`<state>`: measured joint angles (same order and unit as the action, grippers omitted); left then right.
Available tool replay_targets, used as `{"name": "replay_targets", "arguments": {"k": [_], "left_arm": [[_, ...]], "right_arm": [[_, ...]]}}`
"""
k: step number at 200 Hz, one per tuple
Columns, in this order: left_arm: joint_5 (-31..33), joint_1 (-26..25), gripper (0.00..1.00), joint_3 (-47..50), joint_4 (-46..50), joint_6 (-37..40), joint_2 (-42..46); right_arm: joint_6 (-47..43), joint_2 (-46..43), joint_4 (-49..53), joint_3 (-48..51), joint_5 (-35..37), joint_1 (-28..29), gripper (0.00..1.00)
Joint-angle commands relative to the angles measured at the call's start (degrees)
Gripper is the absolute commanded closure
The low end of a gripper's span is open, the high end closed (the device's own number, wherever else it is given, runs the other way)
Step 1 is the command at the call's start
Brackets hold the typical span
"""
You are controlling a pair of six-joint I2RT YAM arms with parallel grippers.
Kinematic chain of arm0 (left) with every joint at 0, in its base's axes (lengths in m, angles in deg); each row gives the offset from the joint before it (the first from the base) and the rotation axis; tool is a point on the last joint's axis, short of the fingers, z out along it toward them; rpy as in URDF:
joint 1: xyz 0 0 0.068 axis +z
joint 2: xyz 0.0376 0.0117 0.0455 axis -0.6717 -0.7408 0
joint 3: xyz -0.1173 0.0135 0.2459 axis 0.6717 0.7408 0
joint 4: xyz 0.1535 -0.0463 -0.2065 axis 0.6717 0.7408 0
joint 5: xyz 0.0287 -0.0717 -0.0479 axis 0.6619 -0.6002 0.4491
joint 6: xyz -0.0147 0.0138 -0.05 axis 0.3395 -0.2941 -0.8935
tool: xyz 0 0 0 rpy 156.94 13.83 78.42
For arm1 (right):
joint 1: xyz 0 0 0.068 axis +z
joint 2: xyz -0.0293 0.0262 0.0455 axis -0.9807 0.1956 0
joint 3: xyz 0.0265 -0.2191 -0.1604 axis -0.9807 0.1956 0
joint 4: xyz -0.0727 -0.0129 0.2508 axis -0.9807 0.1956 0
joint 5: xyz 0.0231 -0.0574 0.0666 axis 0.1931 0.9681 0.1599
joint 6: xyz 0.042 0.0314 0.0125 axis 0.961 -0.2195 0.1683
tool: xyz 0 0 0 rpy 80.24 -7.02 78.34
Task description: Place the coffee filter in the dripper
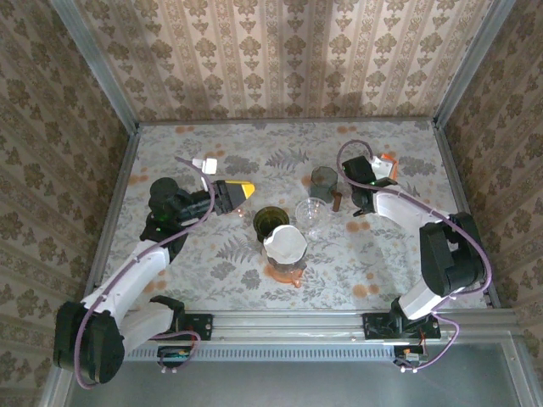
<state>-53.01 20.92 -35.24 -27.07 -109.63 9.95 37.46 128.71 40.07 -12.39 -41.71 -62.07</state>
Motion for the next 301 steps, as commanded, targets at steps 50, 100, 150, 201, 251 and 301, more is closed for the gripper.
{"name": "replay_targets", "arguments": {"k": [50, 100, 150, 201, 251, 301], "left_arm": [[0.29, 0.27, 0.30, -0.22, 0.58, 1.62, 1.40], [0.48, 0.27, 0.30, -0.31, 0.14, 1.14, 1.09], [0.73, 0.23, 0.30, 0.35, -0.24, 0.75, 1.35], [0.83, 0.27, 0.30, 0.57, -0.38, 0.57, 1.14], [0.92, 0.23, 0.30, 0.57, -0.34, 0.65, 1.08], [0.92, 0.27, 0.30, 0.44, -0.05, 0.83, 0.95]], "right_arm": [[3.82, -1.52, 2.08, 1.28, -2.31, -0.22, 0.54], [5.62, -4.13, 2.70, 3.67, -2.86, 0.11, 0.38], [6.85, -5.77, 2.23, 7.14, -2.78, 1.61, 0.44], [5.97, -5.45, 1.22, 7.30, -2.34, 2.08, 0.73], [3.18, -3.80, 1.86, 2.85, 0.47, 1.99, 0.92], [1.78, -1.51, 1.48, -0.49, 1.52, 0.96, 0.94]]}}
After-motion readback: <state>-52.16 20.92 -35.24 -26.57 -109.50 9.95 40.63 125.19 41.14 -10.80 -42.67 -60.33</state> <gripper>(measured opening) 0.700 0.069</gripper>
